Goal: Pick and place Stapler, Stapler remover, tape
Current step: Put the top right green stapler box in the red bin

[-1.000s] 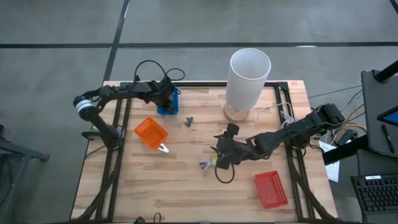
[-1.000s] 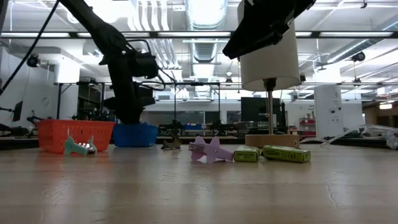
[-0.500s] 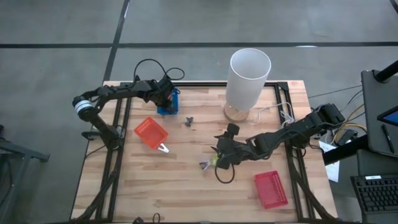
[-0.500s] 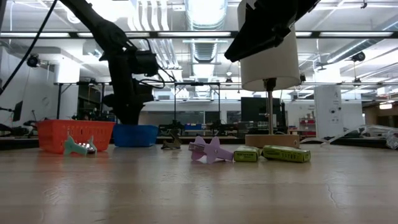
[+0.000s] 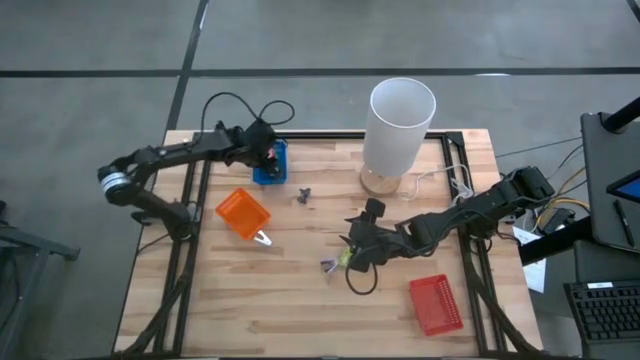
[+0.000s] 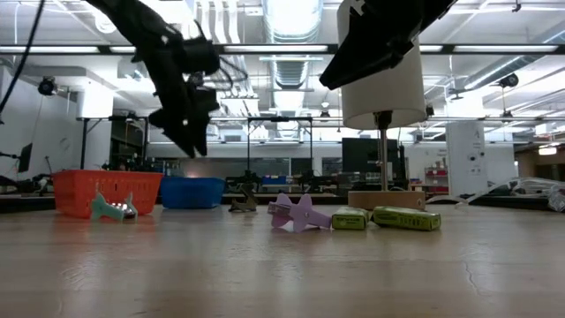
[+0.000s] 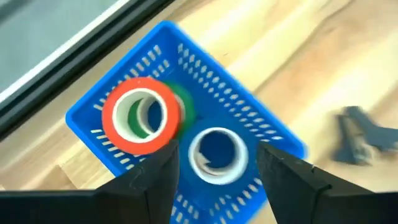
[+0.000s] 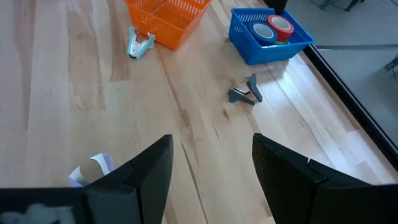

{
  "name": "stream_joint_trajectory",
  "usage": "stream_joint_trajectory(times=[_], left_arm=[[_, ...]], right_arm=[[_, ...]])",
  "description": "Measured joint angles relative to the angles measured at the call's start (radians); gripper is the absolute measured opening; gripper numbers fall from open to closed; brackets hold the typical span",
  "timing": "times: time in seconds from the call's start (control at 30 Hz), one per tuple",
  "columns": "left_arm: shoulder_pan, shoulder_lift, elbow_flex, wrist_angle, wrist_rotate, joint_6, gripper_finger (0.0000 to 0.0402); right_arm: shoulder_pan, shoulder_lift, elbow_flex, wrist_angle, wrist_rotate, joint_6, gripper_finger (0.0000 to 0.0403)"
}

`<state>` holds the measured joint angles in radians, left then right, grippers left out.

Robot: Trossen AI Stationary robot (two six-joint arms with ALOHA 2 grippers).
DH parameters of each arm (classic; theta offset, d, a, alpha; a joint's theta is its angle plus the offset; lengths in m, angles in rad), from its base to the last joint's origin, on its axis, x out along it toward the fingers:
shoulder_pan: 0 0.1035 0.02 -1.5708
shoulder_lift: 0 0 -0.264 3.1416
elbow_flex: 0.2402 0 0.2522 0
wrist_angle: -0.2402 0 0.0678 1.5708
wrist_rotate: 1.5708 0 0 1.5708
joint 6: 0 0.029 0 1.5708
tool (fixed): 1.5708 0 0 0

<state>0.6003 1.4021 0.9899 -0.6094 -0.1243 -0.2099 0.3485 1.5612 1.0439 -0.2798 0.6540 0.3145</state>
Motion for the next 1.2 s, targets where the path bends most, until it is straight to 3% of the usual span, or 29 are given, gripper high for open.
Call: stream_joint_trajectory(times=[0.13, 0.27, 0.47, 0.7, 0.9, 1.2], left_arm=[[-0.11, -0.102, -0.059, 0.106, 0.001, -0.054, 0.0213], [-0.265, -0.188, -0.159, 0.331, -0.001, -0.101, 0.0213], [-0.544, -0.248, -0.357, 0.861, -0.008, -0.105, 0.0213], [-0.81, -0.202, -0.553, 1.408, -0.024, -0.037, 0.0213], [-0.893, -0.149, -0.595, 1.519, -0.042, 0.006, 0.0213], [-0.897, -0.087, -0.579, 1.529, -0.042, 0.021, 0.0213]], right_arm=[[0.0, 0.0, -0.007, 0.0, 0.0, 0.0, 0.0215], [-0.002, 0.0, -0.015, 0.0, 0.001, -0.002, 0.0215], [-0.003, 0.0, -0.031, -0.018, 0.0, 0.023, 0.0215], [-0.003, 0.0, -0.029, -0.154, -0.03, 0.241, 0.0215], [-0.029, 0.0, -0.054, -0.223, -0.076, 0.584, 0.0215], [-0.033, 0.0, -0.127, -0.238, -0.11, 0.758, 0.0215]])
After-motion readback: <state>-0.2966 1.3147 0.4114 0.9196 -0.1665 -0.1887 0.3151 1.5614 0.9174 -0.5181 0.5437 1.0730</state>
